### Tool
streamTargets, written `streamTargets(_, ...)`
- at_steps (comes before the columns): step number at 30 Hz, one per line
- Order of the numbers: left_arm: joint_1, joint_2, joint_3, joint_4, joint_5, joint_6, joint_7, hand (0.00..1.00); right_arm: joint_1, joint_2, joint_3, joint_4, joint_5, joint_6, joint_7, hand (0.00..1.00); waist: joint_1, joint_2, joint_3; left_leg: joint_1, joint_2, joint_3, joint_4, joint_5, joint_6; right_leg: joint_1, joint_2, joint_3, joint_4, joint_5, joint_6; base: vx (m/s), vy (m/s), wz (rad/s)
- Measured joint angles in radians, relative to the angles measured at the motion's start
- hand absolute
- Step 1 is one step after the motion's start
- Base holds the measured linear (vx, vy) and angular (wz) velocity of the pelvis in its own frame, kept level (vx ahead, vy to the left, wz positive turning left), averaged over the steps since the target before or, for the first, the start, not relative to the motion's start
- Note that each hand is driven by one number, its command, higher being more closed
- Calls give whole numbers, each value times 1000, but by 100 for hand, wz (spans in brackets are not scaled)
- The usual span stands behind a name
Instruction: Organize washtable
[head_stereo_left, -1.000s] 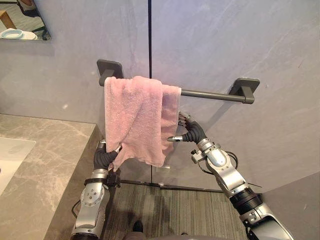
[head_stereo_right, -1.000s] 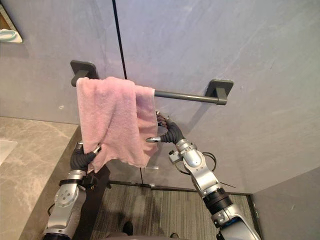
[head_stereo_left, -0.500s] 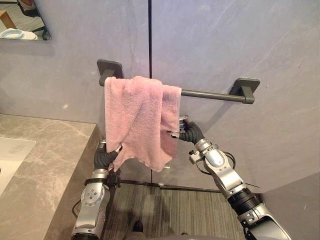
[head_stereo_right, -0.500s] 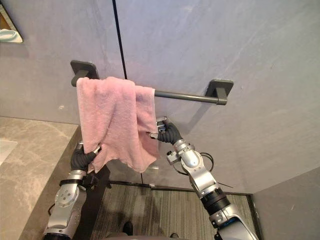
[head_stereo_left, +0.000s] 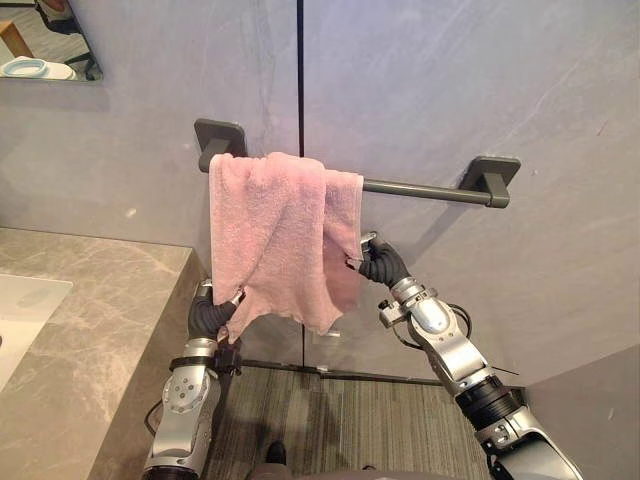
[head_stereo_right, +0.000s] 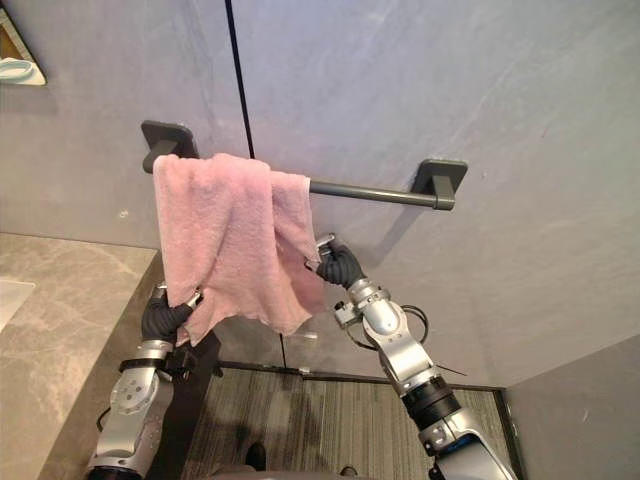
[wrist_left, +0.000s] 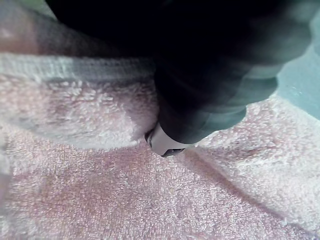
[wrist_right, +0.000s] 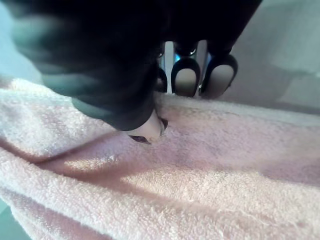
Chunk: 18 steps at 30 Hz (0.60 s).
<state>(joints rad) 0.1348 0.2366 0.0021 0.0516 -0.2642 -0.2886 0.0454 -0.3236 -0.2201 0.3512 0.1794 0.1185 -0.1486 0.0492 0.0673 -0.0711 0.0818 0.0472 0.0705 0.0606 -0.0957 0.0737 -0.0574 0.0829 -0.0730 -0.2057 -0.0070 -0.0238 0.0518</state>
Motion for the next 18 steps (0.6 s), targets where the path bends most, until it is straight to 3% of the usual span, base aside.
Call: streamTargets(18, 2, -37, 20, 0, 3, 3, -4, 100, 82, 23, -199, -49, 30, -3, -4, 100, -12, 3, 2, 16, -4, 13, -7, 0, 0, 0, -5, 9, 4, -1, 1, 0, 0, -1)
